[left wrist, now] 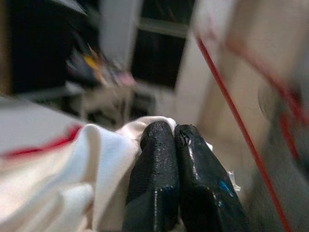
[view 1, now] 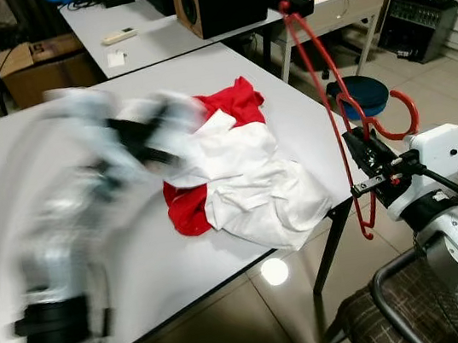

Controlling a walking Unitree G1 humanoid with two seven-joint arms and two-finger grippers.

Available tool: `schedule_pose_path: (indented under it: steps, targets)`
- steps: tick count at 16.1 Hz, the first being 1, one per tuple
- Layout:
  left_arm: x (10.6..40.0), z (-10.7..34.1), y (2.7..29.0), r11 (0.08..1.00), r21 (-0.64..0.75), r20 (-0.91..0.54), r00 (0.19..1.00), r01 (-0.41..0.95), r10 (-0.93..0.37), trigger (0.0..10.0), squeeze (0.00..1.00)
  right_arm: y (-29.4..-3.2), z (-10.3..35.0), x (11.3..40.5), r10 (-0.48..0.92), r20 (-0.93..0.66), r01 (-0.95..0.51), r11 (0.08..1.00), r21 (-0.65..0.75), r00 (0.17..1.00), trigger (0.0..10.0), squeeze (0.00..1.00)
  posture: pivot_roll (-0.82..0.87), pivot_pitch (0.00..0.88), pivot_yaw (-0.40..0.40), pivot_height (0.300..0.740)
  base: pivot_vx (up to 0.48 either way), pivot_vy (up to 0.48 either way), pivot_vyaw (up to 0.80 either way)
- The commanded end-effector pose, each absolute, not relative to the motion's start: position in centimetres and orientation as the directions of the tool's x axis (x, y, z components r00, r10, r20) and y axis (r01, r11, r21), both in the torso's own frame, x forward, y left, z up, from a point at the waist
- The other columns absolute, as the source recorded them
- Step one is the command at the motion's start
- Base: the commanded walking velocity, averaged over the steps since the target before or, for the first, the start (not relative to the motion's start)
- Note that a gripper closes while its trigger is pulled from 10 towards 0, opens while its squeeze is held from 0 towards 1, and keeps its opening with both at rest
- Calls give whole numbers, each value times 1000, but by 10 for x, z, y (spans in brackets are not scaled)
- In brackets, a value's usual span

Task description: Hang hanger

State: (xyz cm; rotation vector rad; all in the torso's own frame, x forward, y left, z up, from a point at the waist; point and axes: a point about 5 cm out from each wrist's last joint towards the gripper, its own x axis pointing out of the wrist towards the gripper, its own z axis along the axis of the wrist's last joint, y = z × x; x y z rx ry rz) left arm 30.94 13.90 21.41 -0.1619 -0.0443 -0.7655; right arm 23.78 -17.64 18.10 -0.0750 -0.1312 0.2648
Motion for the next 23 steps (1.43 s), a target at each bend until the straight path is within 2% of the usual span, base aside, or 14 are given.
schedule_pose_path:
  steps: [1,2,3,9,11,12,15,16,17,18,20,21,22,23]
  targets:
    - [307,180,135,729,-73,-64,726,681,-685,10000,545,-180,183,235,242,130,-231,968,-94,961,10000,0,-54,0,33,740,0,0,0]
    - [307,172,134,733,-42,-100,727,679,-679,10000,545,-179,183,234,241,130,-231,969,-93,962,10000,0,-54,0,33,740,0,0,0]
    - [304,164,138,730,-29,-145,720,683,-679,10000,1000,-178,182,232,239,125,-229,969,-90,963,10000,0,-53,0,42,740,0,0,0]
    - [282,172,171,619,65,-245,613,783,-751,10000,1000,-177,179,230,246,111,-238,968,-77,963,10000,0,-39,0,45,740,0,0,0]
    - [283,188,187,684,41,-136,682,728,-718,10000,1000,-175,176,230,258,89,-253,965,-61,962,10000,0,-35,0,44,740,0,0,0]
    - [290,190,207,821,74,-78,823,567,-562,10000,1000,-170,170,228,287,52,-283,957,-68,957,10000,0,-31,0,43,740,0,0,0]
    - [292,176,222,871,94,-164,871,482,-464,10000,992,-167,167,229,298,36,-295,953,-64,954,10000,0,-28,0,39,740,0,0,0]
    - [293,166,225,882,105,-232,874,460,-428,10000,624,-167,167,230,304,31,-301,951,-64,952,10000,0,-28,0,38,740,0,0,0]
    - [295,162,226,887,114,-257,876,447,-408,10000,0,-167,167,230,306,29,-303,951,-64,952,10000,0,-28,0,38,740,0,0,0]
    - [305,151,233,934,126,-290,913,334,-287,10000,0,-166,167,231,309,25,-307,950,-64,951,10000,0,-31,0,42,740,0,0,0]
    - [312,143,237,958,127,-305,929,256,-208,10000,0,-165,167,230,311,24,-310,949,-63,950,10000,0,-36,0,48,740,0,0,0]
    - [313,139,235,966,70,-318,924,247,-213,10000,0,-165,167,229,311,22,-310,949,-63,950,10000,0,-43,0,56,740,0,0,0]
    - [316,137,223,955,-120,-273,916,271,-294,10000,0,-165,166,227,305,21,-304,951,-58,952,10000,0,-46,0,60,740,0,0,0]
    - [317,137,217,937,-204,-248,911,283,-329,10000,0,-165,166,227,303,20,-301,952,-57,953,10000,0,-47,0,64,740,0,0,0]
